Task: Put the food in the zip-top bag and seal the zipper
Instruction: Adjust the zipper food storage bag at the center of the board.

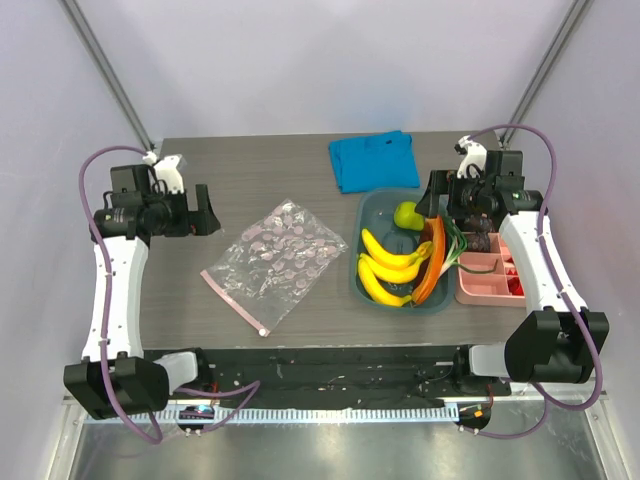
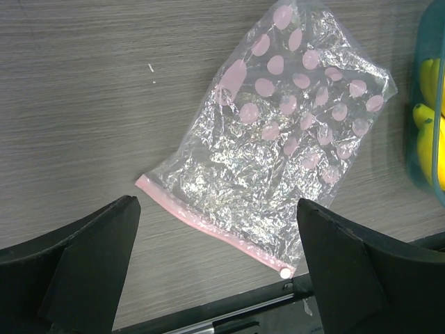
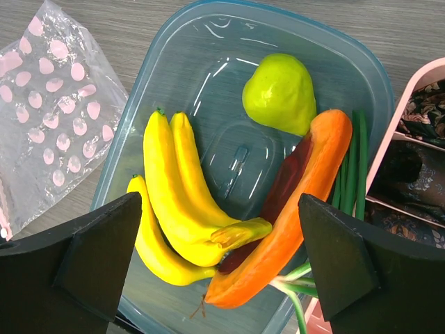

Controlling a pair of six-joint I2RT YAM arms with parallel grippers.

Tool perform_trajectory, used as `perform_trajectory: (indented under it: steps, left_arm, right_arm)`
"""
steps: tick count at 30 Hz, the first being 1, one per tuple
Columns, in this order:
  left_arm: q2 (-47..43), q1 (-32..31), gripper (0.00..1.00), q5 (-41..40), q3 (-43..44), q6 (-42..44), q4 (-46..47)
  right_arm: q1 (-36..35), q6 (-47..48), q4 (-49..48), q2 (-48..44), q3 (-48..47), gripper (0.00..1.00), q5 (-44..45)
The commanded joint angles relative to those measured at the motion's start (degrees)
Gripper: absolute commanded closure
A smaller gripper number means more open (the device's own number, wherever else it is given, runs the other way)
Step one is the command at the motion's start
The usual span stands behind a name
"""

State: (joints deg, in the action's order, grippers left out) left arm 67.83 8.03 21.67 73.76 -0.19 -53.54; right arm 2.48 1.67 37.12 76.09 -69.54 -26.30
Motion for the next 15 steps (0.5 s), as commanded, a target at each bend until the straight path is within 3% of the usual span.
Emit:
perform_trajectory:
  steps: [1,10,15]
  left_arm:
    - [-0.77,-0.21,0.0,0.3,0.78,3.87,1.77]
    - [5.2,-4.51,0.0,-1.45,4.99,14.06,-0.16]
    - [12.91,-15.84,0.0,-9.27,7.54,22.84,-0.43]
  right_arm:
    - [0.07,0.96,-2.32,-2.36,-0.25,0.0,-1.2]
    - [0.07,0.7,-3.11,-1.74,0.98,0.0,-1.56]
    - [0.07,0.53,-3.37,-1.3,1.95,0.0,-1.82]
